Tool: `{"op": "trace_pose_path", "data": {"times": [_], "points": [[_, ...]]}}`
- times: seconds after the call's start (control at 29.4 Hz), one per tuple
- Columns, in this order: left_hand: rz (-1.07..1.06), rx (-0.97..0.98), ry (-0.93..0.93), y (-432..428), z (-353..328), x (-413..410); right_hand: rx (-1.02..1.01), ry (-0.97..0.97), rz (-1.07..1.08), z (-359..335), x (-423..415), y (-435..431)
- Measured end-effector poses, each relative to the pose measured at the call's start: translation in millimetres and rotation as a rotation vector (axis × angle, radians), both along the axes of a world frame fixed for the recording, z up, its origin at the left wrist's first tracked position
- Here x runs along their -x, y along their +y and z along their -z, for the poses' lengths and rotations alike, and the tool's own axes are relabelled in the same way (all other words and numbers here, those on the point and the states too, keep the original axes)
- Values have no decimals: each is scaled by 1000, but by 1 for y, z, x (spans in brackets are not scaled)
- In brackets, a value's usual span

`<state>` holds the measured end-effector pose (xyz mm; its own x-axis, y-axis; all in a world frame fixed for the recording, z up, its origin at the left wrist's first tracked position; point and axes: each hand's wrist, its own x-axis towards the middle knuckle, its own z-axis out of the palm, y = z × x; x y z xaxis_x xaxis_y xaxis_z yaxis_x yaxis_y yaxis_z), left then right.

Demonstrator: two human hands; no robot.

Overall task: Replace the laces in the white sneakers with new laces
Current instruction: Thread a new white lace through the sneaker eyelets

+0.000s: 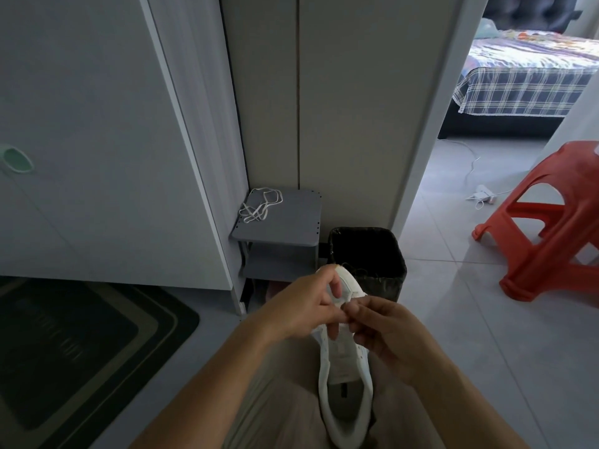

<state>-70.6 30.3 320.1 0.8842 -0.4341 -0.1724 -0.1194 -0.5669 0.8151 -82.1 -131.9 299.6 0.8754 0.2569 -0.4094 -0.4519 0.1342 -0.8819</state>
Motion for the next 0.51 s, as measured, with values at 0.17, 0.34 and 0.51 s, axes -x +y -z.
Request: {"op": "trace_pose_path", "data": {"times": [0.17, 0.34, 0.51], "points": [[-98, 143, -16, -2, 9, 1, 139, -114, 118, -2, -4, -5], [-168, 244, -49, -1, 16, 2, 100, -179, 25, 0, -3, -3], [-226, 359, 7, -2, 21, 9, 101, -233, 90, 3, -4, 3]]}}
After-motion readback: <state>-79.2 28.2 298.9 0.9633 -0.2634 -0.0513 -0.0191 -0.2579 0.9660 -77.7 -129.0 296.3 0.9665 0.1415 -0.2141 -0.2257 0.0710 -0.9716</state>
